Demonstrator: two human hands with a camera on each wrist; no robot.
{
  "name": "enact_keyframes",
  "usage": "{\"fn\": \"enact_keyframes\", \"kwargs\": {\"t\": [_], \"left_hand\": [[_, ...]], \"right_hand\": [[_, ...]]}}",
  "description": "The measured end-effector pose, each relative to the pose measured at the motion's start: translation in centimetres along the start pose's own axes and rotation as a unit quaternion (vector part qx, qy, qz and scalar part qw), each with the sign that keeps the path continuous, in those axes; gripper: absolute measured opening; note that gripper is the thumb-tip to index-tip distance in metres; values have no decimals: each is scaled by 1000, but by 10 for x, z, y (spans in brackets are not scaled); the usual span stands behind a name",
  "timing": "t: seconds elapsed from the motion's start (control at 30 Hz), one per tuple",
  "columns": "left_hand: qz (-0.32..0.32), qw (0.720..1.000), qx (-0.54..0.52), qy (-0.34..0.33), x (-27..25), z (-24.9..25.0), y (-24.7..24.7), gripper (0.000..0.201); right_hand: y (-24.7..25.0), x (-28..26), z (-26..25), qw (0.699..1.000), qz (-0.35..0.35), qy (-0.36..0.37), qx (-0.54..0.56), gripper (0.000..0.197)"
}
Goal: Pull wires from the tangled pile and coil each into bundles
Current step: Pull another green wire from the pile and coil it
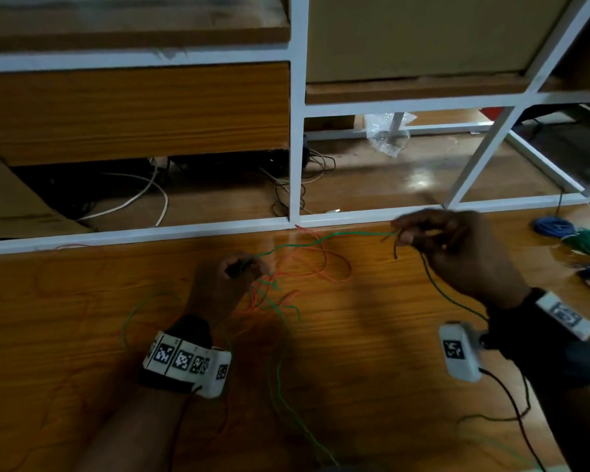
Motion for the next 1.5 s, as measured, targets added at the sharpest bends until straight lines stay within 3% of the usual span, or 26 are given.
{"fn": "enact_keyframes", "kwargs": {"t": [0.13, 0.2, 0.27, 0.37, 0.5, 0.57, 0.67, 0.73, 0.8, 0.9, 0.97, 1.03, 1.13, 1.23, 1.37, 1.43, 1.5], "left_hand": [[9, 999, 29, -24, -1, 10, -5, 20], [8, 996, 59, -62, -6, 23, -11, 16], [15, 990, 83, -117, -10, 34, -18, 17], [39, 980, 86, -174, -11, 44, -24, 26], [58, 953, 151, -258, -9, 56, -25, 38], [49, 944, 179, -272, -7, 61, -25, 35], [36, 943, 145, -298, -9, 73, -27, 27], [24, 958, 104, -267, -5, 72, -28, 25], [-5, 977, 57, -203, 0, 63, -30, 28], [-58, 989, -29, -133, -3, 56, -33, 22], [-76, 989, -79, -100, -9, 59, -35, 13], [-80, 981, -159, -73, -12, 63, -35, 4], [-99, 965, -241, -35, -16, 59, -38, 8], [-150, 963, -225, -10, -22, 49, -36, 15], [-118, 973, -190, 54, -16, 15, -10, 21], [-120, 978, -163, 52, -16, 7, -6, 21], [-98, 987, -123, 42, -17, 3, -7, 19]], "right_hand": [[-36, -18, 42, 971, -136, -37, -193, 29], [-50, -22, 41, 952, -181, -17, -248, 68], [-62, -18, 25, 948, -174, 22, -265, 100], [-64, -5, -15, 953, -51, 71, -291, 112], [-42, 0, -76, 936, 112, 119, -311, 110], [-49, 0, -94, 922, 86, 173, -336, 97], [-92, 1, -86, 905, -50, 214, -363, 59], [-117, 0, -66, 907, -138, 192, -349, 38], [-124, -2, -51, 923, -161, 176, -304, 33], [-121, -3, -47, 938, -126, 190, -260, 17], [-118, -3, -48, 942, -101, 202, -250, 18], [-106, 3, -52, 954, -47, 204, -216, 19], [-75, 13, -63, 963, 32, 210, -163, 12], [-36, 22, -66, 958, 113, 216, -150, 10], [16, 34, -37, 958, 168, 146, -181, 9], [21, 32, -18, 960, 143, 120, -211, 20], [5, 24, 3, 960, 47, 51, -270, 23]]}}
Point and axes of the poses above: each hand's wrist, its own x-axis towards the middle knuckle, its own y-axis out of the back of the hand, z = x × y, the point moved 7 cm from there along x, towards the middle knuckle, and after that the axes turned 9 degrees about z, right-handed, at the moved point
